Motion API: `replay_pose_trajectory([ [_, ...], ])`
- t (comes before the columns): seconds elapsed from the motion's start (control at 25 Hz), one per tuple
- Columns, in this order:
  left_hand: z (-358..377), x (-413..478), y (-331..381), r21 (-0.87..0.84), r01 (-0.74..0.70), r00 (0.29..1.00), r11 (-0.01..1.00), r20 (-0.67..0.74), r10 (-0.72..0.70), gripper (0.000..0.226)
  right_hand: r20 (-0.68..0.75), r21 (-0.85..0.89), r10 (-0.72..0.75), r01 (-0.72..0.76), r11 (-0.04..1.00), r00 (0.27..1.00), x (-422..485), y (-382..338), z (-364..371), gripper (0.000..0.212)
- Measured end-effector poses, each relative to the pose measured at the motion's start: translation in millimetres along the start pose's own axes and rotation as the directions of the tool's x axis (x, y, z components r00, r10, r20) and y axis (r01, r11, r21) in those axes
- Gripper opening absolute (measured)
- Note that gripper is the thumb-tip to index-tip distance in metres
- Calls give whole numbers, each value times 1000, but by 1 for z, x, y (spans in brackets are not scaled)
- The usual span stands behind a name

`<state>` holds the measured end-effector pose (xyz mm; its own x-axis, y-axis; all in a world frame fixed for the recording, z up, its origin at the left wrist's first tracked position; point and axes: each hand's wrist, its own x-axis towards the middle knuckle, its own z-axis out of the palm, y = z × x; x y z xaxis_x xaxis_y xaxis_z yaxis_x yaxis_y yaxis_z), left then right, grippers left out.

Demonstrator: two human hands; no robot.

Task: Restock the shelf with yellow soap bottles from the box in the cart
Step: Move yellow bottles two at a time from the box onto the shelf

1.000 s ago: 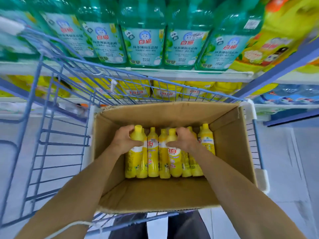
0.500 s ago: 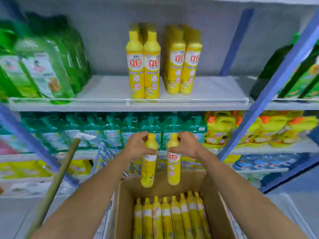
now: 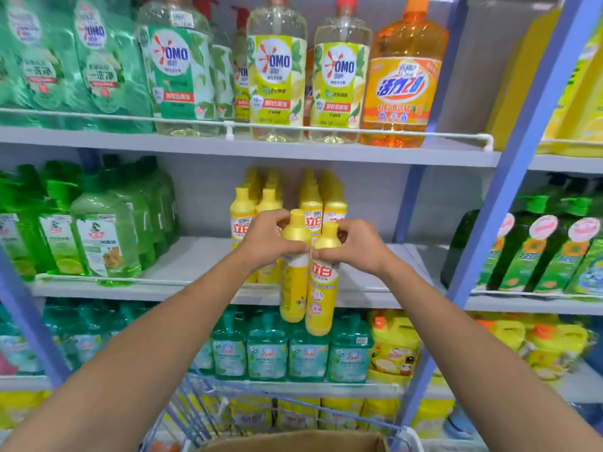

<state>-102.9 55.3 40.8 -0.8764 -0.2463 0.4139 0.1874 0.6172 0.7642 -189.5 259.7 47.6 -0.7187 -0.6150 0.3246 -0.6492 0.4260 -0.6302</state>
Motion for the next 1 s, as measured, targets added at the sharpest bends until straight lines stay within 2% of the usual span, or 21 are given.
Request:
replay_pose_trajectory([
  [0.2, 2, 61, 35, 38, -18, 994, 999, -111, 23, 60, -128, -3, -116, 116, 993, 985, 48, 1, -52, 51],
  [0.32, 10, 75, 36, 43, 59, 981, 997, -186, -50, 72, -190, -1, -125, 127, 992, 974, 63, 8, -59, 52],
  [0.56, 36, 76, 14, -54, 62, 991, 997, -119, -68, 47, -149, 45, -32, 39, 998, 988, 69, 33, -40, 50],
  [0.76, 47, 70, -10, -106, 57, 991, 993, -114, -69, 53, -181, 23, -1, 5, 1000, 983, 67, 50, -23, 53],
  [0.92, 49, 69, -13, -66, 47, 985, 997, -165, -57, 58, -242, 26, -3, 10, 1000, 970, 64, 52, -9, 75],
  [1.0, 48, 69, -14, -48, 50, 984, 998, -170, -57, 55, -273, 62, 44, -29, 998, 961, 60, 51, -3, 77],
])
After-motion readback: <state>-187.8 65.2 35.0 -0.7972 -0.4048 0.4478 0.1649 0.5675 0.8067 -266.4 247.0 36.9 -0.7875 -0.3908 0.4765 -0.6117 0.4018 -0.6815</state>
